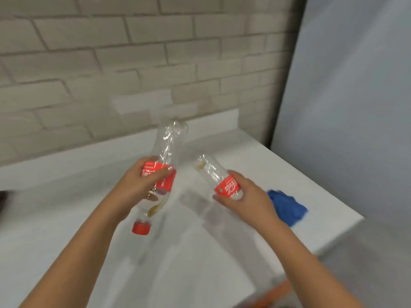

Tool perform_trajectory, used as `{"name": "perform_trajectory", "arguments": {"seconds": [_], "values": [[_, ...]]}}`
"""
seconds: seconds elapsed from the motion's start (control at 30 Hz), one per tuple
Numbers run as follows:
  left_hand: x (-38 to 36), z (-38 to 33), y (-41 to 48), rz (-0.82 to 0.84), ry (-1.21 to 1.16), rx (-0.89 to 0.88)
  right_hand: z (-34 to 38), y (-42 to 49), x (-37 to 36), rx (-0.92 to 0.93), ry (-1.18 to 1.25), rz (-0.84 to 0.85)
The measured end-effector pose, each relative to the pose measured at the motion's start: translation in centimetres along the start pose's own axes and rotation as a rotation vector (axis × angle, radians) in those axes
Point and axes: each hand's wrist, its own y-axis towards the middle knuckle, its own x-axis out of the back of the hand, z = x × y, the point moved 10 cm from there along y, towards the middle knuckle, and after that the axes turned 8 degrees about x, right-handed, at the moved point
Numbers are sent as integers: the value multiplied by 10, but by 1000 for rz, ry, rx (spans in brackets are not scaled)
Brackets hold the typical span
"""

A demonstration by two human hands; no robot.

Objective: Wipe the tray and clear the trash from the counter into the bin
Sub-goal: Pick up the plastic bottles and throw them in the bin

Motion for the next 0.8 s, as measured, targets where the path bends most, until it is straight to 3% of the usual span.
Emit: {"name": "perform_trajectory", "arguments": {"seconds": [0.2, 0.33, 0.47, 0.57, 0.7, 0.8], "values": [[-209, -1, -81, 409, -259, 34, -105, -128, 126, -164, 273, -214], [-323, 21, -137, 630, -168, 10, -176, -211, 144, -299, 454, -232], [-389, 71, -150, 614, -6, 77, -240, -277, 122, -476, 446, -163], [-410, 134, -138, 502, 59, 191, -300, -318, 88, -676, 437, -121], [-416, 270, -122, 323, 246, 504, -381, -366, 7, -958, 507, 39], [-423, 374, -126, 300, 338, 731, -443, -393, -55, -1137, 468, 148]]}}
